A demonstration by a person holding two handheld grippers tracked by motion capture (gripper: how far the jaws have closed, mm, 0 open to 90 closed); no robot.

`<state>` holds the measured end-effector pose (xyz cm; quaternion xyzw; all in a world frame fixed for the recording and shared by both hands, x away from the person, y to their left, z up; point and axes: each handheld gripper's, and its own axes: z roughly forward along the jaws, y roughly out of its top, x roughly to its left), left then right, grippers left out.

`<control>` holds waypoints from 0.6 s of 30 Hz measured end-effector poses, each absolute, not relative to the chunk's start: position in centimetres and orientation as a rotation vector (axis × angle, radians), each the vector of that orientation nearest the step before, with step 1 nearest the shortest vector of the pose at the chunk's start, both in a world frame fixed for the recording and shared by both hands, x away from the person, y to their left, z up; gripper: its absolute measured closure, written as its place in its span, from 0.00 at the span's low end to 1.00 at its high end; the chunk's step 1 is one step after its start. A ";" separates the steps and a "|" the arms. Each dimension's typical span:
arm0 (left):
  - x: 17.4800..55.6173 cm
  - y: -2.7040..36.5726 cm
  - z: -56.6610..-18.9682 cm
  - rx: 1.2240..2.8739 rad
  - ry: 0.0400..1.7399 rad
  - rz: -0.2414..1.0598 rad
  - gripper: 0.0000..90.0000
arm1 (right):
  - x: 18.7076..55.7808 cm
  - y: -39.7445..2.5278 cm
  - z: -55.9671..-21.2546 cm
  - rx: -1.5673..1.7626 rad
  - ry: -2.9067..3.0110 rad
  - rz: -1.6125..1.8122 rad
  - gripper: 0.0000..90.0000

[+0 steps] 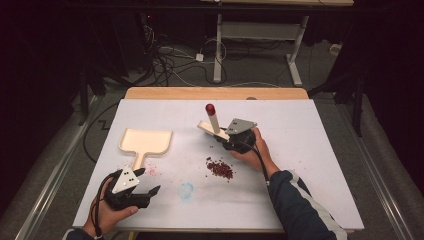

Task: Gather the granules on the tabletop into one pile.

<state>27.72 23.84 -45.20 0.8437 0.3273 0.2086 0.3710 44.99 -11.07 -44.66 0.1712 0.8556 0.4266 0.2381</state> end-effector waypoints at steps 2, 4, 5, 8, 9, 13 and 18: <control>27.6 23.9 -45.2 2.164 0.841 0.538 0.27 | 44.3 -11.0 -44.8 0.397 2.377 1.151 0.74; 27.5 24.0 -45.2 2.167 0.840 0.535 0.27 | 43.6 -11.2 -44.9 0.334 2.418 1.182 0.74; 27.5 24.0 -45.2 2.166 0.840 0.534 0.27 | 43.2 -11.3 -45.0 0.307 2.428 1.188 0.74; 27.5 23.8 -45.2 2.173 0.831 0.532 0.27 | 42.3 -11.8 -45.1 0.248 2.456 1.215 0.74; 27.5 23.8 -45.2 2.175 0.828 0.531 0.27 | 42.1 -12.0 -45.0 0.234 2.462 1.225 0.74; 27.5 23.6 -45.2 2.183 0.822 0.529 0.27 | 41.1 -13.1 -44.9 0.210 2.473 1.276 0.74; 27.4 23.7 -45.2 2.182 0.826 0.522 0.27 | 39.9 -14.4 -45.0 0.129 2.519 1.314 0.74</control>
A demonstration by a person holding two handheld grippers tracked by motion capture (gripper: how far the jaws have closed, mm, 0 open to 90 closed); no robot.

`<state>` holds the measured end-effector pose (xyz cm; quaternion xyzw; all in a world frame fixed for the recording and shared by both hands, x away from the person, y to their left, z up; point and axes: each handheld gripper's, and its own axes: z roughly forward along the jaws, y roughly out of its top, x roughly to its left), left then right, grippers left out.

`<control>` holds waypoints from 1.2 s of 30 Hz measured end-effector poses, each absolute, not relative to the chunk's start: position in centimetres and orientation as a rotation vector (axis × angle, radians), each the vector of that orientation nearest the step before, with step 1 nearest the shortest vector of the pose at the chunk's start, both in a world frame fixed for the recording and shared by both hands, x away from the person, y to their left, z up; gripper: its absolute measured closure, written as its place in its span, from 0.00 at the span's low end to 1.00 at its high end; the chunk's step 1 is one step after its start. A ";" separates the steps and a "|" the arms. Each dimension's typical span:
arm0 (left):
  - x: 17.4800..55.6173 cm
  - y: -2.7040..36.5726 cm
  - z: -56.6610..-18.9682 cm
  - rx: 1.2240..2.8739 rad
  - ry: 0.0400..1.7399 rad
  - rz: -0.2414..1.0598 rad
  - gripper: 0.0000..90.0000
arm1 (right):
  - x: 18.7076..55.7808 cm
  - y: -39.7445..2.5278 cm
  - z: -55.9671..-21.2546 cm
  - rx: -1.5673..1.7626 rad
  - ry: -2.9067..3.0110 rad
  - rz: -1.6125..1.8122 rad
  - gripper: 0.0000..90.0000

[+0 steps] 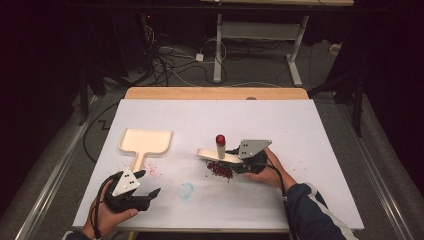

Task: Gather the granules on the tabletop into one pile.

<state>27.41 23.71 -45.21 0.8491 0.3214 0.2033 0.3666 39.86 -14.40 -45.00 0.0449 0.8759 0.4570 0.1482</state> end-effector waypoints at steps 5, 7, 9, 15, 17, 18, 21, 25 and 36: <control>27.4 23.6 -45.2 2.194 0.814 0.525 0.27 | 39.3 -15.2 -44.8 0.136 2.492 1.335 0.75; 27.4 23.5 -45.2 2.189 0.815 0.520 0.27 | 39.3 -15.4 -44.7 0.147 2.481 1.340 0.75; 27.4 23.5 -45.2 2.196 0.810 0.521 0.27 | 39.1 -15.3 -44.5 0.154 2.447 1.334 0.75; 27.1 23.3 -45.1 2.196 0.797 0.531 0.27 | 38.7 -15.2 -43.7 0.160 2.394 1.327 0.75; 27.0 23.3 -45.0 2.187 0.802 0.535 0.27 | 38.6 -15.6 -43.3 0.204 2.361 1.342 0.75; 27.0 23.3 -45.0 2.184 0.803 0.538 0.27 | 38.6 -15.9 -43.0 0.218 2.358 1.366 0.75; 26.9 23.3 -45.0 2.191 0.794 0.550 0.27 | 38.2 -16.7 -42.2 0.282 2.317 1.403 0.75; 26.8 23.1 -45.0 2.205 0.791 0.557 0.27 | 37.6 -17.5 -41.6 0.331 2.291 1.368 0.75; 26.8 23.1 -45.0 2.204 0.796 0.566 0.27 | 33.9 -17.3 -40.2 0.388 2.224 1.478 0.75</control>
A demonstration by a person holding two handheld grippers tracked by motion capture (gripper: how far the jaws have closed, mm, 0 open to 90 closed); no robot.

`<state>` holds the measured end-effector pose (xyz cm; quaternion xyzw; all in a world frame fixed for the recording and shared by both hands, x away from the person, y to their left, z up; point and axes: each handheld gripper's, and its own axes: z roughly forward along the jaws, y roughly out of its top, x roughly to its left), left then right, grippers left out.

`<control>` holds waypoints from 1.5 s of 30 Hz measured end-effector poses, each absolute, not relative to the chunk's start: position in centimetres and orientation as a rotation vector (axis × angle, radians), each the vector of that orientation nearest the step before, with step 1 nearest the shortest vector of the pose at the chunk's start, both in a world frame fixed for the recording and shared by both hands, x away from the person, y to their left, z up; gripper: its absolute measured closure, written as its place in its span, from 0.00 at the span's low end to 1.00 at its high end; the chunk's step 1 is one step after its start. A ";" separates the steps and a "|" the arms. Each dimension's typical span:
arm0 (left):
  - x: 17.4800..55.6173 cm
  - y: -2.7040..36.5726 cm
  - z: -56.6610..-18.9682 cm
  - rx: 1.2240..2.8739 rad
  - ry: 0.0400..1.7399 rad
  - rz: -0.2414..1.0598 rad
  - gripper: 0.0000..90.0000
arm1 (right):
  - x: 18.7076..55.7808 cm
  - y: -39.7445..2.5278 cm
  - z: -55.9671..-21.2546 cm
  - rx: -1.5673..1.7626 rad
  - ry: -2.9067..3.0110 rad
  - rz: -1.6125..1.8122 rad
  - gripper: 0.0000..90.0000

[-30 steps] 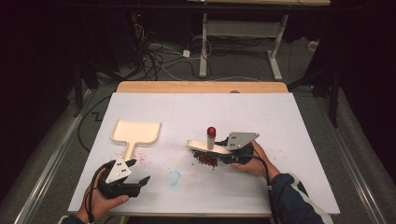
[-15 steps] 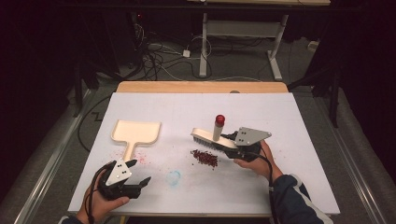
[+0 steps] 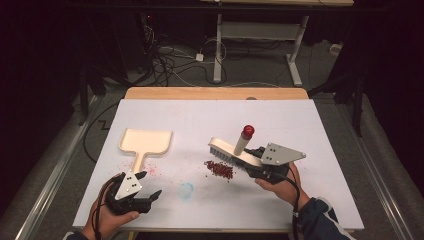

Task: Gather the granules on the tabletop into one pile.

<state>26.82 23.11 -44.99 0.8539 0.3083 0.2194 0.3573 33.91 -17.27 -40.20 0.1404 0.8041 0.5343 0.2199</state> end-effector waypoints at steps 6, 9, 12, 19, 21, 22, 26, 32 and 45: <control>26.7 23.2 -44.7 2.189 0.796 0.580 0.27 | 32.6 -15.6 -40.6 0.431 2.278 1.539 0.75; 26.7 23.2 -44.8 2.190 0.794 0.577 0.27 | 32.0 -14.7 -41.2 0.459 2.300 1.541 0.75; 26.7 23.2 -44.9 2.194 0.794 0.572 0.27 | 31.7 -13.6 -41.8 0.479 2.317 1.537 0.75; 26.8 23.1 -45.0 2.200 0.789 0.563 0.27 | 31.6 -11.3 -43.8 0.552 2.400 1.528 0.75; 26.8 23.1 -45.0 2.206 0.789 0.561 0.27 | 31.7 -10.8 -44.4 0.557 2.426 1.501 0.75; 26.8 23.0 -45.0 2.208 0.788 0.562 0.27 | 31.8 -10.6 -44.7 0.566 2.434 1.485 0.75; 26.9 23.0 -45.1 2.209 0.788 0.559 0.27 | 32.3 -10.6 -44.9 0.605 2.417 1.488 0.75; 26.8 23.0 -45.1 2.213 0.784 0.559 0.27 | 33.4 -11.9 -44.8 0.684 2.379 1.443 0.75; 26.8 23.0 -45.1 2.210 0.785 0.556 0.27 | 33.8 -15.6 -41.7 0.721 2.249 1.427 0.75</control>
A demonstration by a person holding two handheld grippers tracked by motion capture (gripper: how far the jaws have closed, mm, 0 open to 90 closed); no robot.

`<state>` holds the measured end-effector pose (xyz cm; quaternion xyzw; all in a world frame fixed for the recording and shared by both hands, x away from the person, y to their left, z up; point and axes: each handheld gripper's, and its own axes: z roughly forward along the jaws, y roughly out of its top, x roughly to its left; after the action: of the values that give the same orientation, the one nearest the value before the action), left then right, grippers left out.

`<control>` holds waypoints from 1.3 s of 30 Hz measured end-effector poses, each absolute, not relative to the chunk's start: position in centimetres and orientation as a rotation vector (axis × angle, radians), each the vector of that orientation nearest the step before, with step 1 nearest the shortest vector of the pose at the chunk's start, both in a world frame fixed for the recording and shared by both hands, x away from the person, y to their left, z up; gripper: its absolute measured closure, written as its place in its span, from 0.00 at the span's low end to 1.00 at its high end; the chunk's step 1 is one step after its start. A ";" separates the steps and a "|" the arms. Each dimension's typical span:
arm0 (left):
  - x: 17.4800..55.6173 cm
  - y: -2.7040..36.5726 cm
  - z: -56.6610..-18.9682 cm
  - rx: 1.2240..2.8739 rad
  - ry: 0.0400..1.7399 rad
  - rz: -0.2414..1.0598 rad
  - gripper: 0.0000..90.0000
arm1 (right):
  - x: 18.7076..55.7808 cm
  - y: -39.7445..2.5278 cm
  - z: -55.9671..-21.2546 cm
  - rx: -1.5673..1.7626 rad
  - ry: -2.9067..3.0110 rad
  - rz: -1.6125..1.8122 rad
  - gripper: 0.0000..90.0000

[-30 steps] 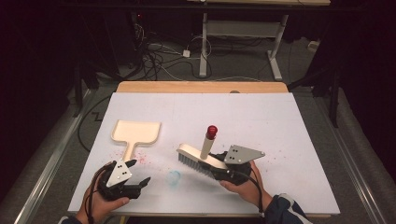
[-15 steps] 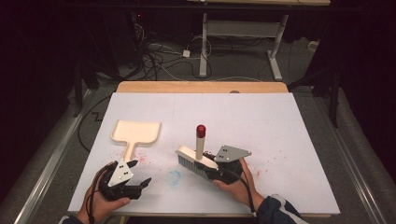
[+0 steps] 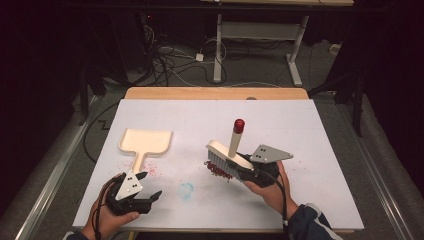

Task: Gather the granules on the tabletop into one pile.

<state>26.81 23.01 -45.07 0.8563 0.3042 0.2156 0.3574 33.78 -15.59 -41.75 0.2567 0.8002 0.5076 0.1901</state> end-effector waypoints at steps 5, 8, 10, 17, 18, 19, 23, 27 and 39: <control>26.8 23.0 -45.0 2.209 0.788 0.558 0.27 | 33.7 -17.0 -41.4 0.783 2.204 1.349 0.75; 26.8 23.1 -45.1 2.208 0.791 0.557 0.27 | 33.5 -18.0 -41.4 0.800 2.212 1.329 0.75; 26.8 23.1 -45.1 2.211 0.788 0.556 0.27 | 33.1 -18.8 -41.3 0.814 2.218 1.319 0.75; 26.8 22.9 -45.1 2.216 0.782 0.557 0.27 | 31.9 -20.4 -42.2 0.878 2.244 1.245 0.75; 26.8 22.9 -45.1 2.217 0.784 0.558 0.27 | 31.8 -20.4 -42.4 0.895 2.247 1.248 0.75; 26.8 22.9 -45.1 2.218 0.786 0.559 0.27 | 31.8 -20.4 -42.6 0.911 2.253 1.250 0.75; 26.9 22.8 -45.1 2.214 0.781 0.557 0.28 | 31.7 -19.9 -43.1 0.924 2.267 1.225 0.75; 27.0 22.7 -45.2 2.221 0.786 0.555 0.28 | 31.6 -19.1 -43.3 0.936 2.270 1.248 0.75; 26.9 22.8 -45.1 2.215 0.787 0.563 0.29 | 30.9 -19.1 -41.8 0.871 2.225 1.243 0.75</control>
<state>26.87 22.82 -45.07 0.8570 0.3044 0.2177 0.3544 30.88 -19.14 -41.78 0.3154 0.8054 0.4500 0.2221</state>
